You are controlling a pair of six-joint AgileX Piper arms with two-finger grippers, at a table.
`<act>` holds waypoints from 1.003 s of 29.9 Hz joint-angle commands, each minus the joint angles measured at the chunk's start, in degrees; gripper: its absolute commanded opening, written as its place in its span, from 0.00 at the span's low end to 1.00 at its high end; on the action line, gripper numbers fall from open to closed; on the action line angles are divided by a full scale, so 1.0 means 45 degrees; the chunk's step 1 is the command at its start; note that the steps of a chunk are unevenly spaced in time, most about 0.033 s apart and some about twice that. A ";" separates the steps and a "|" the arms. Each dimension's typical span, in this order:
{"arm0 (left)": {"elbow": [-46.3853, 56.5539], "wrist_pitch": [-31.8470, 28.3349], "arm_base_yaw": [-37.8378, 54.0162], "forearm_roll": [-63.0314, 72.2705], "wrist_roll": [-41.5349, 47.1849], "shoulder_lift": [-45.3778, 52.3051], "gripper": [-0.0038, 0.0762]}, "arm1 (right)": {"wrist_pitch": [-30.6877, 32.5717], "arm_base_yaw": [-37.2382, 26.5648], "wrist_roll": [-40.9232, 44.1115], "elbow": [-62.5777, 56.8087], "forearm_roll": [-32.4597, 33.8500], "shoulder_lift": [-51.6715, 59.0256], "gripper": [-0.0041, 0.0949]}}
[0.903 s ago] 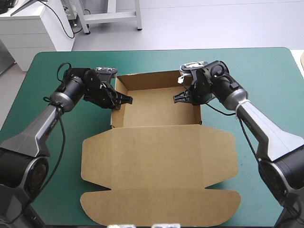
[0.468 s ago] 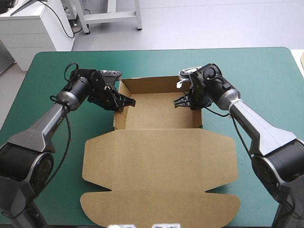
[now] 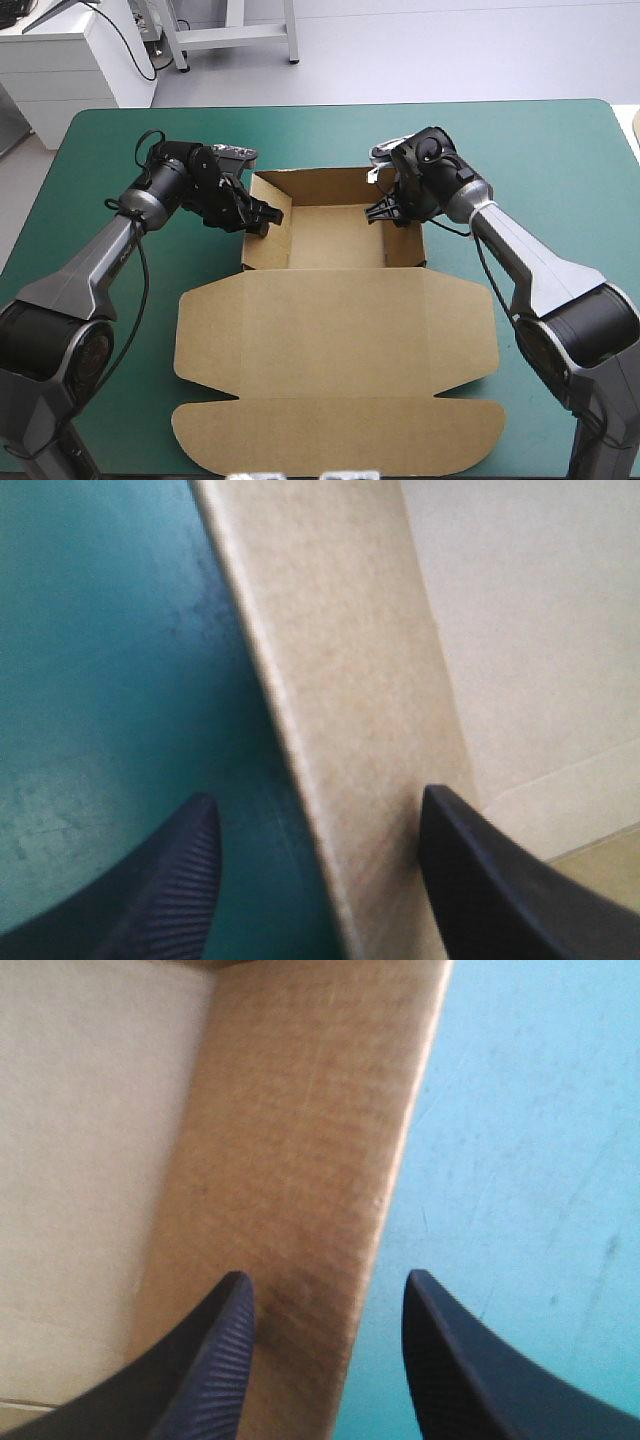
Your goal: Fold the box
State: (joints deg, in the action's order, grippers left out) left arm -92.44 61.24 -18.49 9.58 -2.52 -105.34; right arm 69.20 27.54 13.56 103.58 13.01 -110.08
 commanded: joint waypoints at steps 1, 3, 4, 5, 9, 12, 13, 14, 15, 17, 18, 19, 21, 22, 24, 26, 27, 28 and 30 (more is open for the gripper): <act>-0.1275 0.0284 -0.0059 0.0047 -0.0021 0.0861 0.59 | -0.0027 -0.0019 -0.0221 0.1108 0.0479 0.0715 0.48; -0.2022 0.0695 -0.0059 0.0047 -0.0021 0.0926 0.59 | 0.0084 -0.0019 -0.0426 0.1539 0.0479 0.0715 0.48; -0.2474 0.0943 -0.0059 0.0047 -0.0021 0.0979 0.59 | 0.0235 -0.0019 -0.0648 0.1714 0.0479 0.0715 0.48; -0.2825 0.1111 -0.0059 0.0047 -0.0021 0.1006 0.59 | 0.0372 -0.0019 -0.0763 0.1850 0.0511 0.0715 0.48; -0.4600 0.2264 -0.0059 -0.1045 -0.0021 0.1149 0.52 | 0.0480 -0.0019 -0.0763 0.2058 0.0504 0.0738 0.48; -0.5280 0.2847 -0.0059 -0.2343 -0.0021 0.1429 0.31 | 0.0480 -0.0019 -0.0763 0.2058 0.0420 0.0714 0.48; -0.5309 0.2821 -0.0059 -0.2604 -0.0021 0.1655 0.21 | 0.0480 -0.0019 -0.0763 0.2058 0.0420 0.0714 0.48; -0.5309 0.2821 -0.0059 -0.2665 -0.0021 0.1891 0.11 | 0.0480 -0.0019 -0.0763 0.2058 0.0420 0.0714 0.48; -0.5309 0.2821 -0.0059 -0.2665 -0.0021 0.2087 0.03 | 0.0480 -0.0019 -0.0705 0.2058 0.0420 0.0714 0.48; -0.5309 0.2821 -0.0059 -0.2440 -0.0058 0.2578 0.04 | 0.0480 -0.0019 -0.0414 0.1984 0.0420 0.0714 0.47; -0.5276 0.2821 -0.0059 -0.2305 -0.0058 0.2850 0.04 | 0.0480 -0.0019 -0.0291 0.1919 0.0420 0.0714 0.46; -0.5210 0.2821 -0.0059 -0.2128 -0.0058 0.3145 0.04 | 0.0480 -0.0019 -0.0122 0.1809 0.0420 0.0714 0.46; -0.4948 0.2821 -0.0059 -0.1934 -0.0058 0.3736 0.04 | 0.0480 -0.0019 0.0052 0.1479 0.0420 0.0714 0.46; -0.4739 0.2821 -0.0059 -0.1934 -0.0058 0.4082 0.04 | 0.0480 -0.0019 0.0052 0.1286 0.0420 0.0714 0.46; -0.4256 0.2821 -0.0059 -0.1934 -0.0058 0.4764 0.04 | 0.0480 -0.0019 0.0052 0.0957 0.0420 0.0662 0.46; -0.3579 0.2821 -0.0059 -0.1896 -0.0193 0.5358 0.04 | 0.0480 -0.0019 0.0052 0.0732 0.0420 0.0581 0.46; -0.3134 0.2821 -0.0059 -0.1896 -0.0392 0.5733 0.04 | 0.0480 -0.0019 0.0052 0.0661 0.0352 0.0487 0.46; -0.2649 0.2821 -0.0059 -0.1896 -0.0598 0.6194 0.04 | 0.0480 -0.0019 0.0052 0.0661 0.0210 0.0420 0.46; -0.1558 0.2770 -0.0059 -0.1896 -0.0600 0.6907 0.04 | 0.0456 -0.0019 0.0052 0.0661 -0.0118 0.0189 0.46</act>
State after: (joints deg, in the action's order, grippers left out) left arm -103.19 71.59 -18.49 0.51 -4.60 -79.50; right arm 71.07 27.54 13.80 105.48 12.89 -111.17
